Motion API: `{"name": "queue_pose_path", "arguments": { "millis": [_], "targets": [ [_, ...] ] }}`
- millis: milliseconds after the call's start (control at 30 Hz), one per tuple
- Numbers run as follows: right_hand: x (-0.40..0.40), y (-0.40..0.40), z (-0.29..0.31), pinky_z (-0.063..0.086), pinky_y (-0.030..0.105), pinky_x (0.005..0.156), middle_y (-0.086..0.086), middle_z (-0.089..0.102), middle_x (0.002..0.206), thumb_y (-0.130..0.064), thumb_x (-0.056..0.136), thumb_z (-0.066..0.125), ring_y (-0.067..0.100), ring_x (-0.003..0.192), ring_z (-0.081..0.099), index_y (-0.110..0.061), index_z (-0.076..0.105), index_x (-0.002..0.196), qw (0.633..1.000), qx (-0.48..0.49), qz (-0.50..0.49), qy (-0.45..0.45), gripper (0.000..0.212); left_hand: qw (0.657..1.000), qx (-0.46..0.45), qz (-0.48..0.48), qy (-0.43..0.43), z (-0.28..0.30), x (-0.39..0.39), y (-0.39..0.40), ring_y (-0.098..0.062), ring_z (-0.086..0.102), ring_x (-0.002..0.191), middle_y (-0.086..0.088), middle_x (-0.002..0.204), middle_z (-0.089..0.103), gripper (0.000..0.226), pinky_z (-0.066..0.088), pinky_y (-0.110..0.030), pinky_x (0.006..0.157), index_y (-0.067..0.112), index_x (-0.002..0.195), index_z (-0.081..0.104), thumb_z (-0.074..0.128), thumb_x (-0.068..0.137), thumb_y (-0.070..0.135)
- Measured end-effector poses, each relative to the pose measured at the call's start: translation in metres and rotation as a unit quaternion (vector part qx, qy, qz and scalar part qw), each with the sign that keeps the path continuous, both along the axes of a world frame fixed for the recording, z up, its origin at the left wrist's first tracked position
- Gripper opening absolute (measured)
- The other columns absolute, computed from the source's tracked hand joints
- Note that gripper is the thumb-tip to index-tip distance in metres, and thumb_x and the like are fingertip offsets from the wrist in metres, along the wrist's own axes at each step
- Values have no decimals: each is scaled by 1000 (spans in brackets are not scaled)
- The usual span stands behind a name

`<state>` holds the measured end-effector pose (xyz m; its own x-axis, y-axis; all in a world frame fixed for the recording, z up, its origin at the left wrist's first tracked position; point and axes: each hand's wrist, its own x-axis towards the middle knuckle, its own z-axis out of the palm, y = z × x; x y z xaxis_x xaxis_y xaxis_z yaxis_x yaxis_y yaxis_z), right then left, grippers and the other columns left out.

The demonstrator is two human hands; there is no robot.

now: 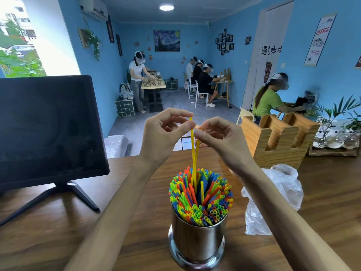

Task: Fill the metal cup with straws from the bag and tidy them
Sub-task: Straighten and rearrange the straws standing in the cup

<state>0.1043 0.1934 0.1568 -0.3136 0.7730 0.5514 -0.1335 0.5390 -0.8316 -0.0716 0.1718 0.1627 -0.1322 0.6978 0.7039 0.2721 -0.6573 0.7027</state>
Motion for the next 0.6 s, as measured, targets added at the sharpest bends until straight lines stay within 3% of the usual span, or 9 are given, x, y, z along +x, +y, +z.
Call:
{"name": "queue_pose_path", "arguments": {
  "millis": [67,200,267,367,433,500,600],
  "targets": [
    [-2,-1,-1,57,22,63,-1,74,78,-26,78,79,13,74,73,-13,68,91,1000,-12,5,-10,21,1000,1,8,-6,2,-1,0,-34,62,76,3,87,76,19,50,-30,68,33,94,76,84,84,19],
    [4,1,3,56,23,59,2,76,84,-22,88,73,18,74,74,-16,71,102,1000,-4,-14,11,15,1000,-17,-6,5,0,-8,-3,-11,57,68,6,84,73,18,49,-25,67,36,89,75,82,86,20],
    [11,5,10,55,22,60,-2,76,86,-17,93,69,15,73,72,-22,72,106,997,9,-57,46,14,998,-52,-21,38,-2,-11,-4,-8,56,68,7,83,73,18,47,-22,66,34,87,74,82,86,18],
    [26,13,20,49,20,55,-4,74,82,-20,92,70,8,64,63,-17,72,96,985,8,-113,129,5,981,-127,-48,135,-11,-17,-4,-6,58,69,14,85,73,14,46,-18,66,25,86,73,82,84,15],
    [35,19,22,48,22,53,-5,71,78,-22,91,71,9,60,59,-15,70,93,973,-34,-124,192,7,958,-169,-76,217,-17,-20,-5,-2,57,68,23,88,69,14,45,-14,67,23,86,71,77,84,11],
    [37,22,17,51,23,57,-6,68,74,-19,95,69,10,60,59,-15,68,91,959,-95,-119,238,6,940,-185,-102,269,-22,-19,-7,-3,54,70,21,92,67,23,46,-15,68,32,94,70,77,82,14],
    [30,22,6,54,19,59,-7,67,69,-18,96,68,7,59,61,-15,66,88,937,-183,-89,284,9,963,-123,-118,209,-22,-12,-7,-2,56,76,20,98,65,38,49,-20,71,42,107,70,89,78,25]
  ]
}}
